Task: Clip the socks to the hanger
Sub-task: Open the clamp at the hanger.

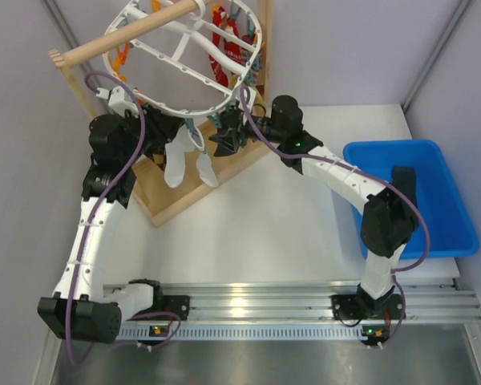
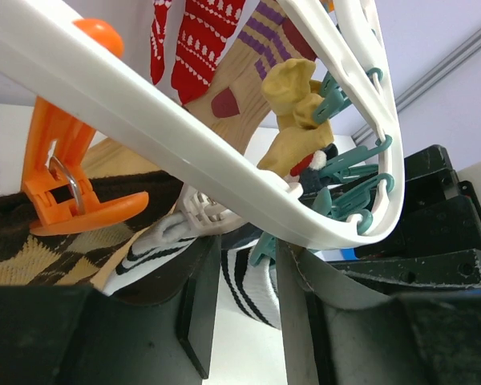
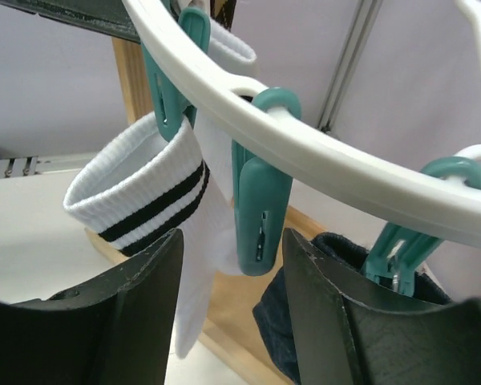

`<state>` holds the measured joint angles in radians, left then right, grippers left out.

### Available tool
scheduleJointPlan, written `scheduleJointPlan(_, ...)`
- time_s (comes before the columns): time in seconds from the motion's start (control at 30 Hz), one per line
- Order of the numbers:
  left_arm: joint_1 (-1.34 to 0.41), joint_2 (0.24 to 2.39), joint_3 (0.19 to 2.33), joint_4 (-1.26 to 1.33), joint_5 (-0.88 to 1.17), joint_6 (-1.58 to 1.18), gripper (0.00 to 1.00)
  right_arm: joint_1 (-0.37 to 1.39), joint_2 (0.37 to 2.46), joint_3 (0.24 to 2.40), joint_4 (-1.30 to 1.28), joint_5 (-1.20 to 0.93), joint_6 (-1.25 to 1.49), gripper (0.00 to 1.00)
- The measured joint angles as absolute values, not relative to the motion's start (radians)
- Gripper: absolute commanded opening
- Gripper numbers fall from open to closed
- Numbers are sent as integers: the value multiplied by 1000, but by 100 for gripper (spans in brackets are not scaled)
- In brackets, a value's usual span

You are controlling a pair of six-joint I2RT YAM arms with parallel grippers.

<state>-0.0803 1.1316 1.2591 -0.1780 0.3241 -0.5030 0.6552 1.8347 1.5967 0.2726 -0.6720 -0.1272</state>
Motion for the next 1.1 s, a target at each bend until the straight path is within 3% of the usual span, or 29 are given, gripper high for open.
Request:
scheduleJointPlan(0.17,-80,1136,1261,-178,324,-503,38,638,1835,1597,334,-686,-100,50)
scheduleJointPlan(0.57,-80,1127,1261,-143,448,-568,46,635,1835,1597,374,-759,-69,27)
scheduleJointPlan(0.8,-80,1108,1275,-136,576,-598,48,644,1829,1597,333,-722,-76,2)
scheduleJointPlan(0.93,-80,1103,1296,-160,595,-578,49,653,1812,1591,309,-694,-75,4)
scheduleJointPlan(1.1,-80,1084,1309,-205,571,-545,48,653,1770,1562,302,-673,-78,0)
